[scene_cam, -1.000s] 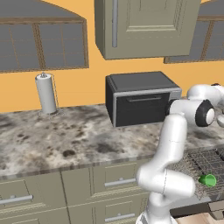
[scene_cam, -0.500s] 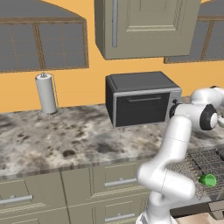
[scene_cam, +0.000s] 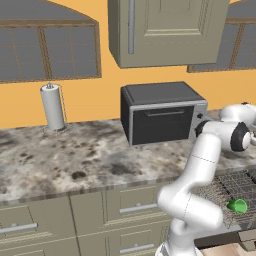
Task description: Pick up the cup and bowl from the counter, place them in the dishwasher, and close the dishwasher door.
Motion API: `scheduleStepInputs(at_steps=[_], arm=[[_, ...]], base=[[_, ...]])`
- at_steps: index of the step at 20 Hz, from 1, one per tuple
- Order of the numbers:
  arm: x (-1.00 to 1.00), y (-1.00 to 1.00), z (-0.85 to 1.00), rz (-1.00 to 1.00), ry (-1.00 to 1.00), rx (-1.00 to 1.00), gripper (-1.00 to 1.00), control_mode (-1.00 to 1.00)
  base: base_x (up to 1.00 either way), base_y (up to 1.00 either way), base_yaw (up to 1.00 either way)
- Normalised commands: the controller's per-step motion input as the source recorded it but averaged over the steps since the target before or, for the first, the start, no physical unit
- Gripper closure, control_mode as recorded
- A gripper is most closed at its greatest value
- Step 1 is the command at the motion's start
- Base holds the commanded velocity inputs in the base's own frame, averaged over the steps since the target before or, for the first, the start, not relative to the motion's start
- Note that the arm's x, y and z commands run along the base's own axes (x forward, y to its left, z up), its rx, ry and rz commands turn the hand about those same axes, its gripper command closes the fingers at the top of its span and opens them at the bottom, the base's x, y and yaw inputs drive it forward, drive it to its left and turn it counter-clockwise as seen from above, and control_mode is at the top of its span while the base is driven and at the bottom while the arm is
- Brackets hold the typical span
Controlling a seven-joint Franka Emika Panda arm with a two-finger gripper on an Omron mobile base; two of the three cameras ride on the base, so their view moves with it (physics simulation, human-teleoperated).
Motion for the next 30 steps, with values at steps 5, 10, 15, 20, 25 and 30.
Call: scheduleStepInputs(at_steps=[5,10,15,20,25,30], arm=[[0.44,-0.33,-0.02,0.00,0.00,0.00,-1.00,-1.00],[0.40,-0.25,-0.13,0.00,0.00,0.00,-1.00,-1.00],[-0.01,-0.12,-0.34,0.00,0.00,0.01,-1.00,-1.00],[-0.08,0.00,0.00,0.00,-0.01,0.04,-1.00,-1.00],[0.00,0.01,-0.44,0.00,0.00,0.01,1.00,-1.00],[0.00,0.00,-0.18,-0.02,-0.02,0.00,1.00,-1.00]], base=[[0.00,0.00,0.00],[0.00,0.00,0.00],[0.00,0.00,0.00],[0.00,0.00,0.00],[0.00,0.00,0.00],[0.00,0.00,0.00]])
